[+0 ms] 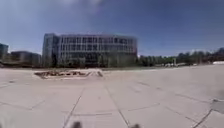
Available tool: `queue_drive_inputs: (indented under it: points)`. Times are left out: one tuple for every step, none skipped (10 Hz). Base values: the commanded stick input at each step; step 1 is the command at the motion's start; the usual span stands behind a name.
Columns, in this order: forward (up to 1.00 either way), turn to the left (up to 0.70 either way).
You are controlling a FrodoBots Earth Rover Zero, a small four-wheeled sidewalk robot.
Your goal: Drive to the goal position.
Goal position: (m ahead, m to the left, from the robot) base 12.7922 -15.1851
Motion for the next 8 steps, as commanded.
queue_drive_inputs:
  points:
    - [0.85, -0.30]
    - [0.85, -0.30]
    - [0.85, -0.30]
    - [0.85, -0.30]
    - [0.85, -0.30]
    - [0.85, -0.30]
    - [0.85, -0.30]
    - [0.85, -0.30]
